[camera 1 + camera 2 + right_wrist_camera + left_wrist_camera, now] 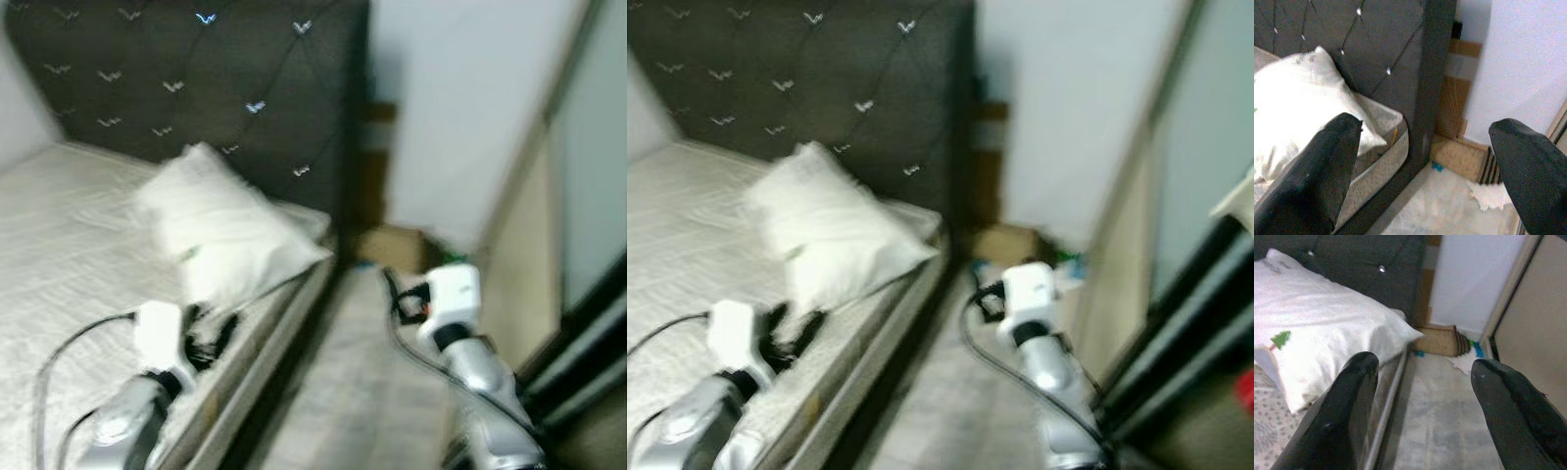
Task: Clean up the room
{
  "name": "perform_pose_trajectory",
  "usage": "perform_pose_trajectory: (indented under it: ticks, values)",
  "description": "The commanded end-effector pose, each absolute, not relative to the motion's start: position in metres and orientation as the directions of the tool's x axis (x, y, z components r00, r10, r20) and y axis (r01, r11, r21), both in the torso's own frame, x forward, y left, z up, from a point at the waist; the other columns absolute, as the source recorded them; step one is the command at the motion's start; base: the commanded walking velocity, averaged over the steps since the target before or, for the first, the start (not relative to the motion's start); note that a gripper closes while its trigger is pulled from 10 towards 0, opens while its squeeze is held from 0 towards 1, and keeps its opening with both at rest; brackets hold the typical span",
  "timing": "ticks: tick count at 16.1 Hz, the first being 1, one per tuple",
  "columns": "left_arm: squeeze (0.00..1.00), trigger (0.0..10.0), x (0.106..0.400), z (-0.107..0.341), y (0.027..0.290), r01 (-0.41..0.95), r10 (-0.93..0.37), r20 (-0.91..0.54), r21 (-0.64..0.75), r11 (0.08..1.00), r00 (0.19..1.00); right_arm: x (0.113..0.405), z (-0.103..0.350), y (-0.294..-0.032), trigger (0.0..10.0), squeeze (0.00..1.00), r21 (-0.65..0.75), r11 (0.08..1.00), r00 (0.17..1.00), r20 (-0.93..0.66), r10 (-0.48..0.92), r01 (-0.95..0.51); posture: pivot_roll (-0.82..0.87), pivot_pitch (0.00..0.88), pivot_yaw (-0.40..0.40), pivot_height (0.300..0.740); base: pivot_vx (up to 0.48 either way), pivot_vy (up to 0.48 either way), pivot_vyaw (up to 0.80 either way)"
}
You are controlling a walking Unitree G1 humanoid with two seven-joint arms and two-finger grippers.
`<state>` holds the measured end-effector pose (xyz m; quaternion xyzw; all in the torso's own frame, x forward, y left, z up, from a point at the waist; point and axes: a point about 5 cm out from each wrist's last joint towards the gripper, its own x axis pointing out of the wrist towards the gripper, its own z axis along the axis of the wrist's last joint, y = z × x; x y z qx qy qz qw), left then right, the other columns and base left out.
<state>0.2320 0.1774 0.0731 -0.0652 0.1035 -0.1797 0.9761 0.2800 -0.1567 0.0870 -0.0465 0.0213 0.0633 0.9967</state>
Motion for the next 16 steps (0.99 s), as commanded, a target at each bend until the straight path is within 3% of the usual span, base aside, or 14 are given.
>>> perform_pose_trajectory:
  ticks: [1,10,16]
  values:
    - [0.0,10.0,0.236,0.076,0.184,0.336,-0.361,-0.185,-0.153,0.929,0.914,0.283,0.09,-0.147,10.0,0.0,-0.082,0.985,0.989,-0.026,0.148,-0.15,0.04,0.0,0.017,0.74,0.0,0.0,0.79]
    - [0.0,10.0,0.222,0.068,0.169,0.348,-0.386,-0.176,-0.21,0.914,0.906,0.284,0.088,-0.147,10.0,0.0,-0.101,0.969,0.975,-0.04,0.221,-0.224,0.05,0.0,-0.062,0.74,0.0,0.0,0.74]
    - [0.0,10.0,0.219,0.068,0.17,0.345,-0.384,-0.169,-0.222,0.912,0.908,0.283,0.089,-0.148,10.0,0.0,-0.108,0.961,0.967,-0.047,0.249,-0.253,0.05,0.0,-0.077,0.74,0.0,0.0,0.09]
